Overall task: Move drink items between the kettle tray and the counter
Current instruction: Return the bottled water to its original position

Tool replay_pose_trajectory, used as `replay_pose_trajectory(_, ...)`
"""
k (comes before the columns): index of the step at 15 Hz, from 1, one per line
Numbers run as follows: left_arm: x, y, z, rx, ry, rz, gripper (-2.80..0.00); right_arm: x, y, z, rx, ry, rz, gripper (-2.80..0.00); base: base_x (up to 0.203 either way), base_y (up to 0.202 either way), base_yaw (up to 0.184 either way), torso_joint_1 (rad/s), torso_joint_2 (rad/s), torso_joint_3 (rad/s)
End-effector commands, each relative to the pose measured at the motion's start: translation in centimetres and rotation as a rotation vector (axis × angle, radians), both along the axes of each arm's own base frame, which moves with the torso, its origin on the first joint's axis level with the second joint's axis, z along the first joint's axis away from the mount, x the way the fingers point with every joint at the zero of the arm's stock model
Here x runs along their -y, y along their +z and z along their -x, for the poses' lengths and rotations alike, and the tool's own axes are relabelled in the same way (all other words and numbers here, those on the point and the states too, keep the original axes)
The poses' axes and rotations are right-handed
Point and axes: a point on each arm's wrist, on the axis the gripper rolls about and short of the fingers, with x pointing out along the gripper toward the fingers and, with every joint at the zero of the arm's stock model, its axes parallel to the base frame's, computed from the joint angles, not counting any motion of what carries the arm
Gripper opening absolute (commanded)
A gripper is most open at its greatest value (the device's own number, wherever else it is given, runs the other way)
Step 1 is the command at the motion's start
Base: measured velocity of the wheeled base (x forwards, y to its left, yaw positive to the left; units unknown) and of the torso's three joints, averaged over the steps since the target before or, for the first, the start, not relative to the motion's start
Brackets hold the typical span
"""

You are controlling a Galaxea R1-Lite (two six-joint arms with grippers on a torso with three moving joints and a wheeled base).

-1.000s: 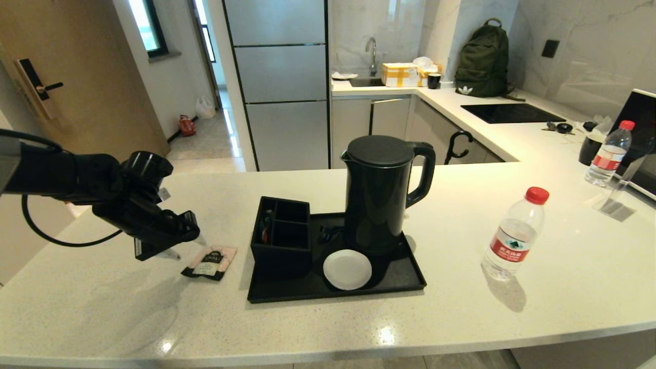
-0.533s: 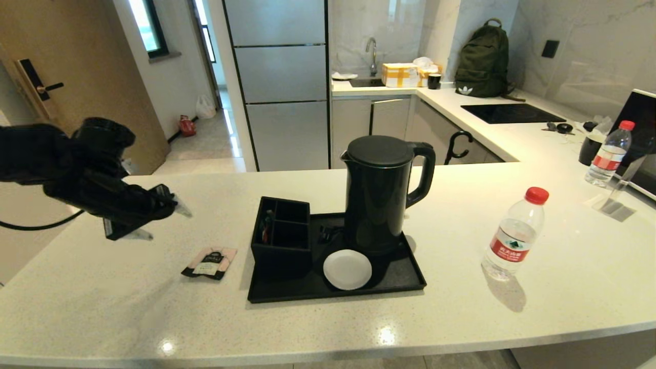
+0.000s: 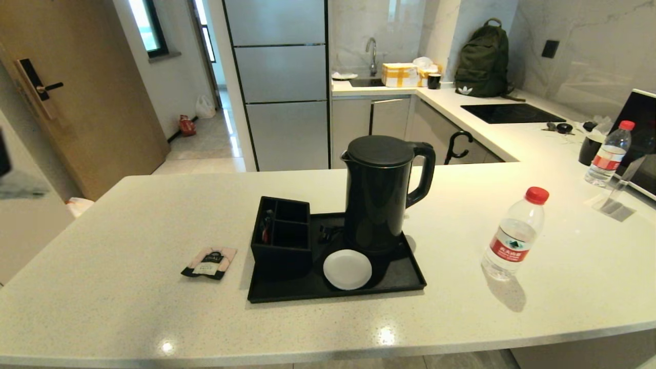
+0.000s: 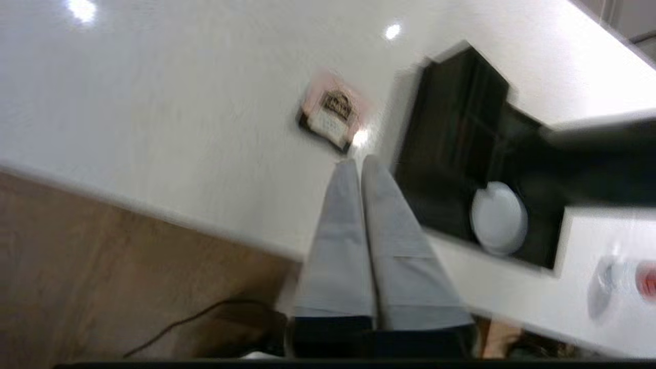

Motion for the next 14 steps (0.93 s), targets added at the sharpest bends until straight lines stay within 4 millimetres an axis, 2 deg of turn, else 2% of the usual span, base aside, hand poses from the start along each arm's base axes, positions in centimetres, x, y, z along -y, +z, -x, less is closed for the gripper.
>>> replay_pose_trajectory(1,2.4,1.7,11.5,0.17,0.008,-0.044,-2.8,0.0,0.0,0.0,-0.002,0.0,0.001,-2.8,0.0,0.0,0.0,0.0,0.0,0.0)
replay_pose_trajectory(2,3.2,1.1,15.2,0.182,0.003,-0.057,-2.8,0.0,0.0,0.0,-0.002,0.0,0.0,-2.8,0.0,0.0,0.0,0.0,0.0,0.0)
replay_pose_trajectory(4,5.0,-1.6,23.0,0.21,-0.019,-0.094,-2.8,0.0,0.0,0.0,-0.002,0.0,0.0,-2.8,0.0,0.0,0.0,0.0,0.0,0.0)
replay_pose_trajectory(6,5.8,-4.6,27.6,0.172,-0.056,-0.12,-2.8,0.0,0.0,0.0,-0.002,0.0,0.0,-2.8,0.0,0.0,0.0,0.0,0.0,0.0)
replay_pose_trajectory(8,5.7,-8.1,31.7,0.248,-0.114,-0.164,-2.8,0.0,0.0,0.0,-0.002,0.0,0.001,-2.8,0.0,0.0,0.0,0.0,0.0,0.0)
replay_pose_trajectory(9,4.7,-9.9,33.3,0.277,-0.17,-0.181,-2.8,0.0,0.0,0.0,-0.002,0.0,0.0,-2.8,0.0,0.0,0.0,0.0,0.0,0.0)
replay_pose_trajectory(11,3.4,-12.3,34.0,0.263,-0.218,-0.203,-2.8,0.0,0.0,0.0,-0.002,0.0,0.001,-2.8,0.0,0.0,0.0,0.0,0.0,0.0)
replay_pose_trajectory(14,2.9,-18.7,34.8,0.257,-0.212,-0.258,-2.8,0.0,0.0,0.0,-0.002,0.0,0.0,-2.8,0.0,0.0,0.0,0.0,0.0,0.0)
